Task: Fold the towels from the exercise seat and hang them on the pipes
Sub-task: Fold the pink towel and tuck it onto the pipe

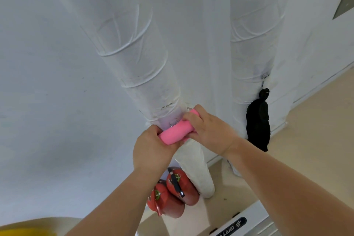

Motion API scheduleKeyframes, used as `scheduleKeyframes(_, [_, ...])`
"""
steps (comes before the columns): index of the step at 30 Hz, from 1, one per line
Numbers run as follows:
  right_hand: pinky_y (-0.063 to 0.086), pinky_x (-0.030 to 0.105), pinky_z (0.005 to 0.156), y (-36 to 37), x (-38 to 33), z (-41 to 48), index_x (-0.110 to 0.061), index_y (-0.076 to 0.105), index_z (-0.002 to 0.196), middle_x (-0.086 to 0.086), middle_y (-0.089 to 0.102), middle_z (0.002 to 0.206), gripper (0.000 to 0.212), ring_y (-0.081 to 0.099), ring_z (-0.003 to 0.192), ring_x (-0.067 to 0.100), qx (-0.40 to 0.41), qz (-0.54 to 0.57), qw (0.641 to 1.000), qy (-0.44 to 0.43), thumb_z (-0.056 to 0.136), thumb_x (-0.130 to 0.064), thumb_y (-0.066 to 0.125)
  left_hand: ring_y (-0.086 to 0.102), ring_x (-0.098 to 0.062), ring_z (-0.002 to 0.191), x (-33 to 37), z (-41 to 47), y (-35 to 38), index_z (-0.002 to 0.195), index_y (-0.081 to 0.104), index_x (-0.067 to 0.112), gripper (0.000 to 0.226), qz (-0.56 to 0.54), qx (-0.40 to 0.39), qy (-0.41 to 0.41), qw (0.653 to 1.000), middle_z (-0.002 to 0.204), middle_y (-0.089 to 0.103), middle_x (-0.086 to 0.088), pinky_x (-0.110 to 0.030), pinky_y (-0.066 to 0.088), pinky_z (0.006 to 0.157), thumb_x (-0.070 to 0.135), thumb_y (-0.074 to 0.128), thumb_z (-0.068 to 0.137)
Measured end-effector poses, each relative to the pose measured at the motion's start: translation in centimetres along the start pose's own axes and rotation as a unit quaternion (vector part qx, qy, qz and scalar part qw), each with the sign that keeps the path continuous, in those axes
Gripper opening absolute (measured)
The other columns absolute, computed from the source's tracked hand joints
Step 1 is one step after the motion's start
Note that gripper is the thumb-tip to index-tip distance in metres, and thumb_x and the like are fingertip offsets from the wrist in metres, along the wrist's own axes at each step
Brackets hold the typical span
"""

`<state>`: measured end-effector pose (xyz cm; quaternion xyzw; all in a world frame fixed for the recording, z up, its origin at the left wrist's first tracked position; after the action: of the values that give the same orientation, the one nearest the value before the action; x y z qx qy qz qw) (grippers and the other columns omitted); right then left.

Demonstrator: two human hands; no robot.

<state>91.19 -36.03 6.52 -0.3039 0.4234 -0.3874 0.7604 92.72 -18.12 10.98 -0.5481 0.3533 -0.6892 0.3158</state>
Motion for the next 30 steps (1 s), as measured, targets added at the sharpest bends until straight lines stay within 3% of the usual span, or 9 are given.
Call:
scheduleKeyframes(3, [0.051,0.036,0.070,0.1,0.3,-0.1,-0.031,0.038,0.124,0.008,0.049,0.118,0.046,0.063,0.079,0.031,-0.017,0.041,0.998,0.041,0.088,-0.043,0.065,0.063,-0.011,0.063,-0.7,0.4,0.1,0.079,0.061,0.024,0.051,0.013,-0.004,0.012,1.000,0.068,0.066,0.010,-0.032,0.053,0.056,0.064,0.087,0.059])
scheduleKeyframes(7, [0.050,0.035,0.076,0.5,0.4,-0.7,-0.026,0.047,0.130,0.004,0.047,0.122,0.049,0.062,0.086,0.029,-0.020,0.066,0.995,0.078,0.088,-0.037,0.071,0.063,-0.015,0.061,-0.8,0.3,0.8,0.077,0.064,0.022,0.037,0.036,-0.019,0.005,0.999,0.064,0.066,0.008,-0.028,0.050,0.053,0.048,0.086,0.064])
scheduleKeyframes(11, [0.052,0.038,0.087,0.7,0.1,-1.3,-0.020,0.052,0.135,0.008,0.049,0.126,0.054,0.063,0.097,0.030,-0.035,0.090,0.990,0.103,0.087,-0.032,0.074,0.054,0.000,0.055,-0.4,-0.1,1.4,0.081,0.066,0.028,0.026,0.046,-0.034,-0.014,0.998,0.055,0.057,0.015,-0.015,0.036,0.050,0.037,0.086,0.069])
scheduleKeyframes(15, [0.050,0.042,0.096,0.1,-0.3,-1.6,-0.025,0.044,0.138,0.005,0.046,0.131,0.055,0.058,0.111,0.028,-0.062,0.071,0.990,0.108,0.089,-0.041,0.063,0.065,-0.009,0.062,-0.7,0.3,1.2,0.083,0.074,0.021,0.033,0.043,-0.061,-0.043,0.996,0.060,0.068,0.010,-0.028,0.053,0.058,0.039,0.090,0.062])
scheduleKeyframes(17, [0.048,0.045,0.099,-0.3,-0.5,-1.7,-0.028,0.040,0.138,0.003,0.043,0.132,0.057,0.054,0.116,0.027,-0.079,0.075,0.988,0.111,0.085,-0.050,0.049,0.066,-0.011,0.066,-0.7,0.3,0.7,0.086,0.072,0.022,0.038,0.044,-0.074,-0.041,0.995,0.067,0.070,0.009,-0.028,0.052,0.058,0.040,0.091,0.059])
scheduleKeyframes(20, [0.048,0.048,0.098,-1.0,-0.6,-1.9,-0.030,0.040,0.137,0.000,0.040,0.135,0.056,0.051,0.118,0.026,-0.076,0.064,0.988,0.120,0.086,-0.052,0.034,0.064,-0.008,0.073,-0.7,-0.4,0.0,0.092,0.066,0.027,0.046,0.016,-0.074,-0.014,0.997,0.080,0.070,0.010,-0.025,0.048,0.059,0.046,0.091,0.059])
scheduleKeyframes(23, [0.051,0.048,0.091,-1.8,-0.8,-1.9,-0.030,0.042,0.140,0.002,0.042,0.135,0.056,0.052,0.114,0.027,-0.058,0.010,0.991,0.123,0.091,-0.054,0.029,0.060,-0.010,0.080,-0.6,-1.4,-0.6,0.100,0.063,0.027,0.048,0.014,-0.014,0.062,0.998,0.092,0.064,0.010,-0.025,0.047,0.065,0.048,0.088,0.065])
scheduleKeyframes(26, [0.053,0.045,0.084,-2.1,-0.8,-1.9,-0.029,0.042,0.142,0.003,0.045,0.134,0.053,0.054,0.109,0.026,-0.033,-0.046,0.990,0.125,0.094,-0.052,0.041,0.058,-0.020,0.083,-0.4,-1.9,-1.1,0.098,0.063,0.021,0.048,0.042,0.069,0.130,0.988,0.093,0.060,0.006,-0.034,0.050,0.069,0.041,0.091,0.065])
scheduleKeyframes(30, [0.052,0.043,0.084,-1.8,-0.7,-1.7,-0.030,0.039,0.145,0.003,0.045,0.135,0.054,0.053,0.109,0.027,-0.047,-0.079,0.985,0.147,0.095,-0.046,0.053,0.054,-0.022,0.073,-0.2,-1.4,-1.4,0.074,0.051,0.026,0.045,0.059,0.034,0.107,0.992,0.074,0.054,0.009,-0.035,0.042,0.060,0.053,0.087,0.066])
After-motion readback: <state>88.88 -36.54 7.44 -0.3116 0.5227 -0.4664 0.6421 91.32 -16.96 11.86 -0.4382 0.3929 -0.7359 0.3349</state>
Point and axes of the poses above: each hand's wrist, its own z-axis towards the middle knuckle, its own y-axis out of the palm, x = y × z, the point moved 3 cm from there along z, towards the middle knuckle
